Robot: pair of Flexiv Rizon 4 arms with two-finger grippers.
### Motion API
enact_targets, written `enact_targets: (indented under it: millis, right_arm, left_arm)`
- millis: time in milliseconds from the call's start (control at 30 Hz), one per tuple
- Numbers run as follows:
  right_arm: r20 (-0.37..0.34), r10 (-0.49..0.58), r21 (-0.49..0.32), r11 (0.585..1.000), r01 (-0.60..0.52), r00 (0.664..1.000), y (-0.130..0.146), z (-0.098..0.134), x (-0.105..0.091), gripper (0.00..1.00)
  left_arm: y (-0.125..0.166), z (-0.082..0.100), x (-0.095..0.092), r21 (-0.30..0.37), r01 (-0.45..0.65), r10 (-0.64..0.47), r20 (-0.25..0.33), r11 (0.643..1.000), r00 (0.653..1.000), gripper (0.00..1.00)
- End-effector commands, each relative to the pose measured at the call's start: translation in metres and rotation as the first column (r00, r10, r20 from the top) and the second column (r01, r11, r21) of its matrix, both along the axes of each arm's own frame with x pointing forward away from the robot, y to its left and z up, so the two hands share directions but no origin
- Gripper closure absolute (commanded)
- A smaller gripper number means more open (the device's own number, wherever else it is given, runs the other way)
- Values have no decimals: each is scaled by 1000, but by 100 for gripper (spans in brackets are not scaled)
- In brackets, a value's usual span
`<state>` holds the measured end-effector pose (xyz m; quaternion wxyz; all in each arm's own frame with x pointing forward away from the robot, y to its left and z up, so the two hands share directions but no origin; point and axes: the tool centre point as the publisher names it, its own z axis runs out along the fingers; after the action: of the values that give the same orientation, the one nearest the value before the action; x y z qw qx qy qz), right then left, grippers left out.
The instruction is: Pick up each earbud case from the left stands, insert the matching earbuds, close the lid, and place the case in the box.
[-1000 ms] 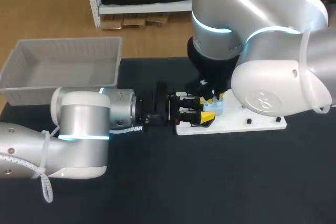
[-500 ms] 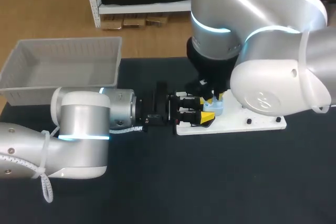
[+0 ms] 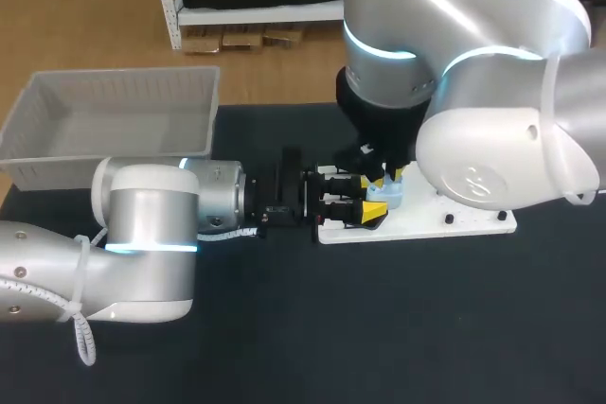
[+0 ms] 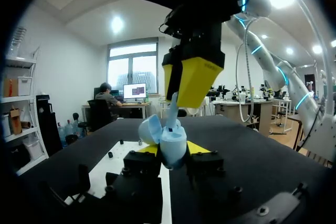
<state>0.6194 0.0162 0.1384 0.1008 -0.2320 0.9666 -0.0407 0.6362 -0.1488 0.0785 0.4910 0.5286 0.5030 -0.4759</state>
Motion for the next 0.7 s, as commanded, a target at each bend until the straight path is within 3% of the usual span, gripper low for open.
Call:
enact_targets:
  millis: [33,700]
  right_arm:
    - [2,1,2,1000,-1,1000,0,-1,0,100]
    - [-3,1,-8,1000,-1,1000,2,-3,0,100]
  left_arm:
    - [0,0,-2,1,-7,7,2,1000,1000,100]
    - [0,0,-2,1,-7,7,2,1000,1000,100]
